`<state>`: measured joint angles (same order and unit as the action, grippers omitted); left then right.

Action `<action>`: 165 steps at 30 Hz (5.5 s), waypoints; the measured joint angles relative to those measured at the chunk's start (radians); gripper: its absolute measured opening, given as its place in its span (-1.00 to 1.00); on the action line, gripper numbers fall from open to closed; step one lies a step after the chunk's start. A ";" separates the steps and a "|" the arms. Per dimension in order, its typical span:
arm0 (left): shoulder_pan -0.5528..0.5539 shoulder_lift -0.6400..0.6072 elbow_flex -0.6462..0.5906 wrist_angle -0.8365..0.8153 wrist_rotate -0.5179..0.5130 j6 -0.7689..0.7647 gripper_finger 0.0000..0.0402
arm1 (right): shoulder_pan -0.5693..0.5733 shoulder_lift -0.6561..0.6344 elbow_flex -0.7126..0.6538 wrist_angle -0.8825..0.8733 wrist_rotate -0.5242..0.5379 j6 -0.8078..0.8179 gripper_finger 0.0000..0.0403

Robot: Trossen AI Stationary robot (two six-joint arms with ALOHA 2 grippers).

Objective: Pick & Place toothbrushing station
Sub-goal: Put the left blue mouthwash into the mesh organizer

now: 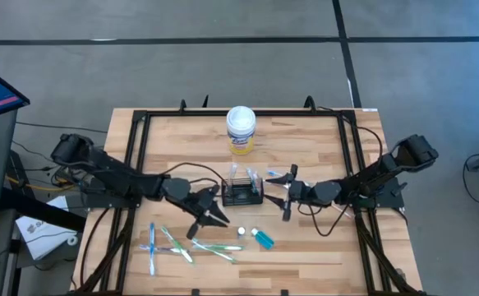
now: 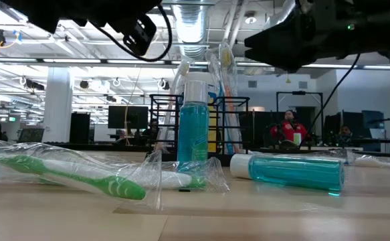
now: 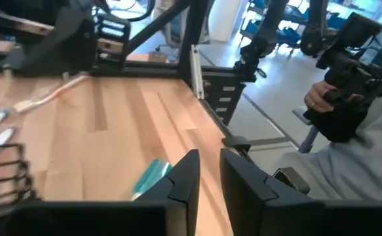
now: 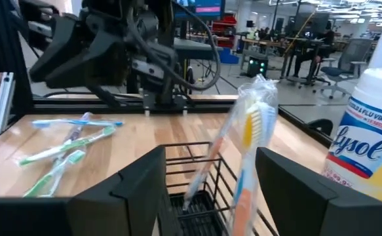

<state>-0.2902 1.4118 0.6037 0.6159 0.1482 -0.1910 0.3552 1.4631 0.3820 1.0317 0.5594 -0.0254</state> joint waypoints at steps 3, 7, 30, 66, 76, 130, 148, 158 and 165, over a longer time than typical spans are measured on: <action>-0.019 0.044 0.000 0.049 0.000 0.005 -0.62 | 0.006 0.000 0.000 0.000 0.000 0.002 0.13; -0.054 0.079 0.000 0.068 -0.067 0.009 -0.53 | 0.006 0.000 0.000 0.000 0.000 0.026 0.13; -0.186 0.321 0.149 0.060 -0.492 0.088 -0.16 | 0.010 0.001 0.002 0.000 -0.001 0.027 0.13; -0.174 0.445 0.214 0.005 -0.544 0.044 -0.14 | 0.010 0.001 0.002 0.000 -0.005 0.026 0.13; -0.174 0.453 0.214 -0.008 -0.544 0.032 -0.34 | 0.010 0.001 0.002 0.001 -0.005 0.030 0.13; -0.011 0.101 0.214 -0.264 -0.795 -0.064 -0.56 | 0.010 0.001 0.004 0.001 -0.005 0.037 0.13; -0.006 0.102 0.145 -0.280 -0.892 -0.213 -0.55 | 0.010 0.001 0.004 0.000 -0.009 0.052 0.13; -0.006 0.102 0.145 -0.257 -0.893 -0.214 -0.54 | 0.010 0.001 0.004 0.000 -0.009 0.052 0.13; 0.004 0.200 0.145 -0.185 -0.898 -0.213 -0.54 | 0.010 0.001 0.004 0.000 -0.009 0.052 0.13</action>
<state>-0.2859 1.6119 0.7483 0.4311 -0.7496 -0.4038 0.3653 1.4643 0.3859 1.0317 0.5499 0.0267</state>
